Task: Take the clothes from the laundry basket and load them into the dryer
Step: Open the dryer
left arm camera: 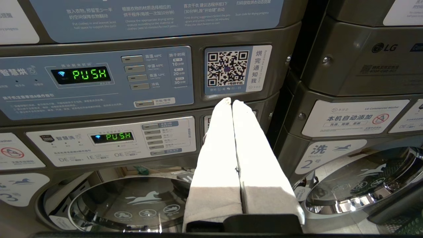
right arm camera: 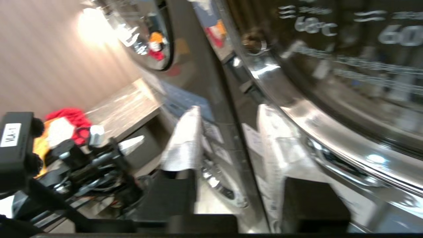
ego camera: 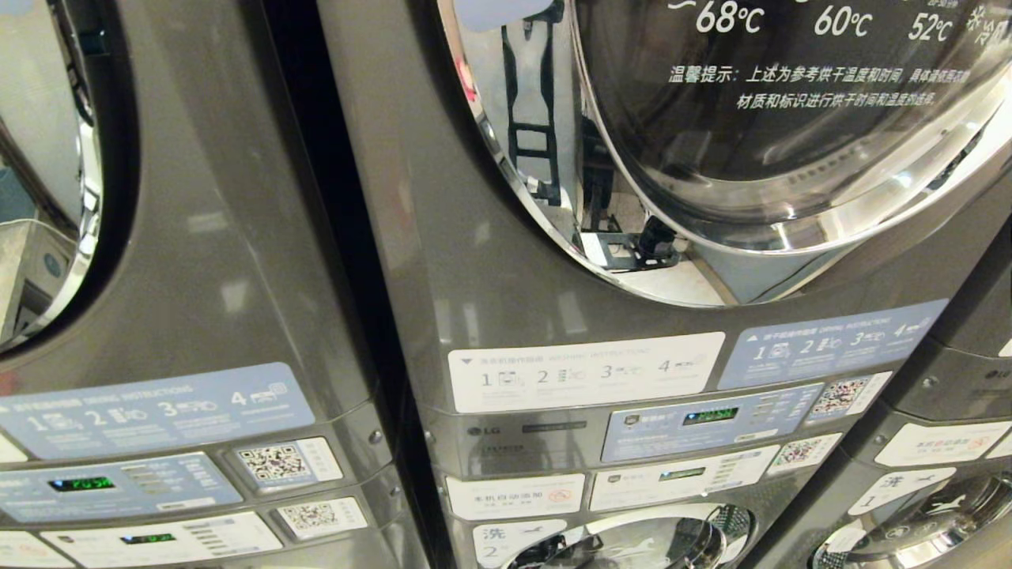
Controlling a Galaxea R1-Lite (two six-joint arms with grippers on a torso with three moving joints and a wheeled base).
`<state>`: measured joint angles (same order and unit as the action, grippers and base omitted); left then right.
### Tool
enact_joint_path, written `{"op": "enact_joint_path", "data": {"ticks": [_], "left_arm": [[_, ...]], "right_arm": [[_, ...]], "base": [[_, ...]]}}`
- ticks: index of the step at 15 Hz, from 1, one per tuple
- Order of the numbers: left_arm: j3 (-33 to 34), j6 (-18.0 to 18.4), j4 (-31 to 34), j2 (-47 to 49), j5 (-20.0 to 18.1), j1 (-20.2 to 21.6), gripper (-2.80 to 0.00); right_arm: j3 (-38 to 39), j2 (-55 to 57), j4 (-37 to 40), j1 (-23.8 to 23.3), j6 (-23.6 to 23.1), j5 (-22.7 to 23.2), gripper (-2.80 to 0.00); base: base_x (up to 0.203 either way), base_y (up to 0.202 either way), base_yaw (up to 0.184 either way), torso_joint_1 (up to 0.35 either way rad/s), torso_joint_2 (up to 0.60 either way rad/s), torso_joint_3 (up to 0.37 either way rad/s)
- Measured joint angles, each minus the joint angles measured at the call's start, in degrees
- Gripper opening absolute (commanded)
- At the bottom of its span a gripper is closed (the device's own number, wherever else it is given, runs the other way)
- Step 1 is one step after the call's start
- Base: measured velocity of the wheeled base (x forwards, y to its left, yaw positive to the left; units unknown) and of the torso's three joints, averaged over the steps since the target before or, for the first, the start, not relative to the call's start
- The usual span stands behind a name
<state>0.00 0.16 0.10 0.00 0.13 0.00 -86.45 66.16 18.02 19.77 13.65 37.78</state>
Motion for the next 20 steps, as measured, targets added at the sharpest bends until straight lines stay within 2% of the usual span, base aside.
{"op": "enact_joint_path", "data": {"ticks": [3,5,10,13,15,18,20], "left_arm": [[0.0,0.0,0.0,0.0,0.0,0.0,-2.8],[0.0,0.0,0.0,0.0,0.0,0.0,-2.8],[0.0,0.0,0.0,0.0,0.0,0.0,-2.8],[0.0,0.0,0.0,0.0,0.0,0.0,-2.8],[0.0,0.0,0.0,0.0,0.0,0.0,-2.8],[0.0,0.0,0.0,0.0,0.0,0.0,-2.8],[0.0,0.0,0.0,0.0,0.0,0.0,-2.8]], "right_arm": [[-0.8,2.5,-0.3,6.4,-0.3,0.3,0.0],[-0.4,3.7,-1.0,10.8,-3.9,0.1,0.0],[7.6,5.8,-9.1,13.5,-24.0,-1.9,0.0],[8.2,8.2,-13.6,13.7,-31.7,-4.4,0.0],[7.1,10.3,-17.0,14.6,-32.7,-6.0,0.0],[2.7,13.7,-17.6,19.2,-33.4,-11.4,0.0],[-0.1,16.2,-17.7,21.1,-34.9,-12.6,0.0]], "base": [[0.0,0.0,0.0,0.0,0.0,0.0],[0.0,0.0,0.0,0.0,0.0,0.0],[0.0,0.0,0.0,0.0,0.0,0.0],[0.0,0.0,0.0,0.0,0.0,0.0],[0.0,0.0,0.0,0.0,0.0,0.0],[0.0,0.0,0.0,0.0,0.0,0.0],[0.0,0.0,0.0,0.0,0.0,0.0]]}}
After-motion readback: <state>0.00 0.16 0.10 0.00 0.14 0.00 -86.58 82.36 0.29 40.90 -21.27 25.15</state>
